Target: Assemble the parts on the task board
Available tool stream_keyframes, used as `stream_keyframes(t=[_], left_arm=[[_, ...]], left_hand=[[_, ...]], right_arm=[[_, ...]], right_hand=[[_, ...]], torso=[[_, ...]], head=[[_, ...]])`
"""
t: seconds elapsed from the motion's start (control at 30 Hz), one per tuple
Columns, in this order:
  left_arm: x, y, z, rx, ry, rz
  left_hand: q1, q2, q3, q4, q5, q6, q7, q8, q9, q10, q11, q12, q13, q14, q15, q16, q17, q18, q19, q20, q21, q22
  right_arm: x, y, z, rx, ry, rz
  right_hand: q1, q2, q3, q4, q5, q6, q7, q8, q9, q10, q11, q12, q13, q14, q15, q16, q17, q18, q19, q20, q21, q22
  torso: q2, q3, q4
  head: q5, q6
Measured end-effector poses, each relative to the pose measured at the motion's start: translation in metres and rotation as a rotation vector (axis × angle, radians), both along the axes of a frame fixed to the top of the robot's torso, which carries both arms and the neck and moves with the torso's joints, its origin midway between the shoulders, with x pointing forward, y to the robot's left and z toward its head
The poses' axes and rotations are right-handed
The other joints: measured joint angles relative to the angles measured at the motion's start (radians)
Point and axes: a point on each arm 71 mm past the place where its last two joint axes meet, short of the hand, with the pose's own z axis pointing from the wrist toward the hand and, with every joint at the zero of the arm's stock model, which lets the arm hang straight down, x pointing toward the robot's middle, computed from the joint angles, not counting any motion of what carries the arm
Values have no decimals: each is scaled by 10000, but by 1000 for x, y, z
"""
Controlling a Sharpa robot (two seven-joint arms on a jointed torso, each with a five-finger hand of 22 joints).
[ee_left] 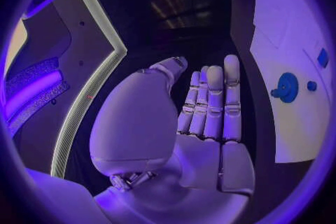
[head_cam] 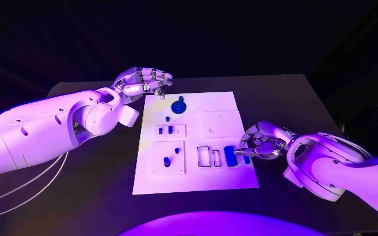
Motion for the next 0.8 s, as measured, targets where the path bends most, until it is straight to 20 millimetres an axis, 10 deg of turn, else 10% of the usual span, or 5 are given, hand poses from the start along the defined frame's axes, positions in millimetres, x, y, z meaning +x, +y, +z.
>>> stream_keyframes(t=[0.8], left_arm=[[-1,3,0,-8,27,17]], left_hand=[[0,0,0,0,0,-36,35,0,-10,-36,-37,0,-2,0,0,0,-2,1,-1,0,0,-19]], right_arm=[[5,21,-25,-1341,71,-74]], right_hand=[[-1318,185,-868,16,-251,84,-83,632,62,247,-71,222,-3,35,-35,154,-3,1,35,-35,215,-3]], torso=[[12,14,-7]], head=[[100,-89]])
